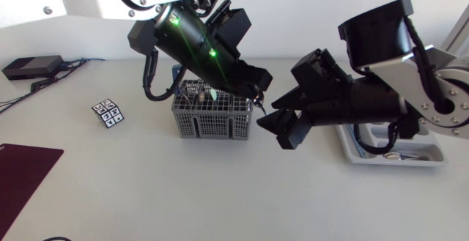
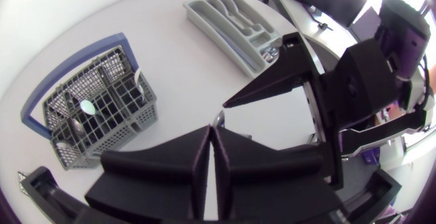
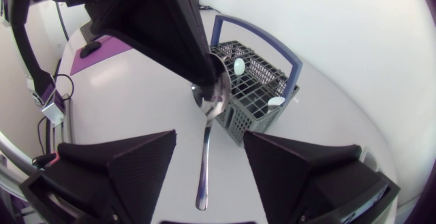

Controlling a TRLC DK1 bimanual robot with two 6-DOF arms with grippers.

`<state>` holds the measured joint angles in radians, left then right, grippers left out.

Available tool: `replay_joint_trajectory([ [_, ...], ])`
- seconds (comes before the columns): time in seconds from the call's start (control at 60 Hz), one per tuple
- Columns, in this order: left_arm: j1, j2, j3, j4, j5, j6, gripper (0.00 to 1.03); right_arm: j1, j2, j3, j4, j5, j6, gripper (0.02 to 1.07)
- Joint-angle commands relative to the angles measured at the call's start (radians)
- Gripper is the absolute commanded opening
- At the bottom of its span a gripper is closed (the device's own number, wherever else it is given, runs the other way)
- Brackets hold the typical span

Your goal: Transfer all utensils from the basket to the drawer tray.

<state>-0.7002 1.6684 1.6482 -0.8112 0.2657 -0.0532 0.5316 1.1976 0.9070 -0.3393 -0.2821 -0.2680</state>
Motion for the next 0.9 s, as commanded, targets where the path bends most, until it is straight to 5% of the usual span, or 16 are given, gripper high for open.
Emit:
replay_joint_trajectory([
  [0.0, 0.008, 0.022, 0.038, -0.014, 0.02, -0.022, 0.04, 0.018, 0.02, -0.034, 0.022, 0.024, 0.021, 0.6],
  [0.367, 0.015, 0.027, 0.042, -0.02, 0.032, -0.023, 0.04, 0.033, 0.011, -0.053, 0.046, 0.075, 0.012, 0.11],
  [0.6, 0.027, 0.027, 0.048, -0.02, 0.049, -0.031, 0.07, 0.034, 0.002, -0.063, 0.034, 0.067, -0.002, 0.08],
  [0.883, 0.042, 0.013, 0.087, -0.019, 0.055, -0.045, 0.55, 0.028, -0.023, -0.083, -0.003, 0.035, -0.023, 0.08],
])
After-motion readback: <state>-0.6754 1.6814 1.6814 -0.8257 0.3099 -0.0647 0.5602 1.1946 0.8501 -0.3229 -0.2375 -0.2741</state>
